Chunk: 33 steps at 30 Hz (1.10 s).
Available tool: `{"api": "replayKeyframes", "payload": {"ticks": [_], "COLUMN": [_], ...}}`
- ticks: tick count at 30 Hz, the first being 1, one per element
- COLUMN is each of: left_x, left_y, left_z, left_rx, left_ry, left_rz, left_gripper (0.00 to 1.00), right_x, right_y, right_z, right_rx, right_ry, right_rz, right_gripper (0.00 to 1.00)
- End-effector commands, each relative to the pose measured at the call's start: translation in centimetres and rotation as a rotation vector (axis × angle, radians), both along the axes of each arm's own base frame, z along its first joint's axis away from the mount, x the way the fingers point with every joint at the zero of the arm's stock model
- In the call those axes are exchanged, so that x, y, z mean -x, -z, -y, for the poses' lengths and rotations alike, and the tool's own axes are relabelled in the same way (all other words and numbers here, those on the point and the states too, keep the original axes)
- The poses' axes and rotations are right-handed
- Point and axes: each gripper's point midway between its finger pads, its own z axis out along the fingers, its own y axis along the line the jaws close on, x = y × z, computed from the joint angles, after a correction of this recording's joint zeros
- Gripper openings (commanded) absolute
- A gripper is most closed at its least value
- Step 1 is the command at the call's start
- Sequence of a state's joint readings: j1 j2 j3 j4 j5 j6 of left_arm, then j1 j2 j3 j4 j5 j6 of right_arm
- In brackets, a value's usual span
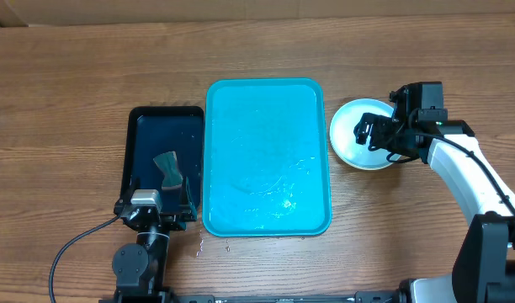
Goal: Clean dirty plates on tray and stack at the side
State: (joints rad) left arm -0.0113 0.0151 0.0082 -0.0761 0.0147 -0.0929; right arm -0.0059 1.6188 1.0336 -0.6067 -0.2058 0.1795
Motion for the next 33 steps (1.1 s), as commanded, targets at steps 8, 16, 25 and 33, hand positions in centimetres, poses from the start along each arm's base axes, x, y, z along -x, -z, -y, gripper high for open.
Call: {"api": "replayKeyframes", "payload": {"ticks": [8, 16, 25, 33], "left_x": [0.0, 0.0, 0.0, 0.0], "left_y": [0.0, 0.0, 0.0, 0.0], "left_z": [-0.1, -0.1, -0.1, -0.1], "left_rx": [-0.026, -0.026, -0.026, -0.026], "left_ry": [-0.002, -0.002, -0.002, -0.002], "left_rz": [0.006, 0.006, 0.006, 0.006], "left_gripper": [1.0, 1.0, 1.0, 1.0], "right_x": [-0.2, -0.2, 0.2, 3.5], "right_y": [-0.8, -1.4, -10.0, -20.4], "right_z": [0.0, 0.0, 0.0, 2.4], "right_rx": [-0.001, -0.001, 0.002, 0.115], "right_ry": [-0.009, -0.009, -0.009, 0.089], "right_rz": [0.026, 0.042, 0.287, 0.6], "right_gripper": [1.0, 1.0, 1.0, 1.0]}}
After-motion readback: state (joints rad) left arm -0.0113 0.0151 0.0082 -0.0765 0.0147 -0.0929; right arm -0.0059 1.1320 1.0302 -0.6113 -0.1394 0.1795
